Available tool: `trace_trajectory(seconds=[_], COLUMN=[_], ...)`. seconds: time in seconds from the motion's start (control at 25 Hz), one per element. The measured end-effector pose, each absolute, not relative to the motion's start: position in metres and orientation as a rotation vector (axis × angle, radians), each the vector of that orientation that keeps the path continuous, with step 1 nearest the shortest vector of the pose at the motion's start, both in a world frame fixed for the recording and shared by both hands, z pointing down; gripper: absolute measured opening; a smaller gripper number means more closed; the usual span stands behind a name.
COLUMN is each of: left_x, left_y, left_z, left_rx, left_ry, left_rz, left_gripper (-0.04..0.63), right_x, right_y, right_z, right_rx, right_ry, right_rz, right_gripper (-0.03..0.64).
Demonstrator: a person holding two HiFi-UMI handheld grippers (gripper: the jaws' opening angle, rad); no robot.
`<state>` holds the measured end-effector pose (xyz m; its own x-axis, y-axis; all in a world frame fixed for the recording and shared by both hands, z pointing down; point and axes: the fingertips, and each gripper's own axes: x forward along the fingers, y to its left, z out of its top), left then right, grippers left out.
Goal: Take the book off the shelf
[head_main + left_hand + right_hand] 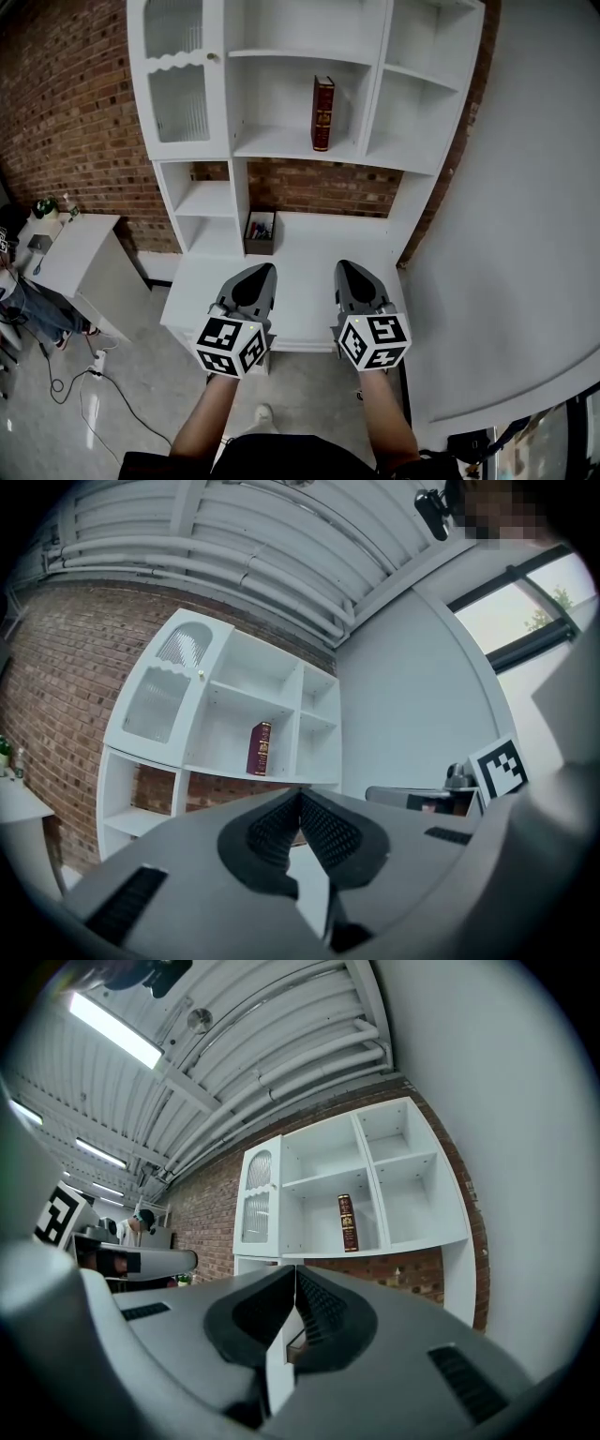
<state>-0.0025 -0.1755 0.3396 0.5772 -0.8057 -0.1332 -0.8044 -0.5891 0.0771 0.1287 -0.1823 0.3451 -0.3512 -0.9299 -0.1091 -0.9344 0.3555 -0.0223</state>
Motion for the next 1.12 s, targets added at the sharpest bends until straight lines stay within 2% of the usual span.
trace_trajectory(seconds=[1.12], left_x=[-0.061], left_y=[-0.291], left_z=[0.324], left_rx=[2.828], left_ry=[-1.256], left_rz=[-0.293], left_gripper=[0.015], right_x=[0.071], right_y=[-0.293], right_z=[0.322], right_rx=[-1.864], right_ry=[2.439], right_rz=[0.107], right_gripper=[0.02])
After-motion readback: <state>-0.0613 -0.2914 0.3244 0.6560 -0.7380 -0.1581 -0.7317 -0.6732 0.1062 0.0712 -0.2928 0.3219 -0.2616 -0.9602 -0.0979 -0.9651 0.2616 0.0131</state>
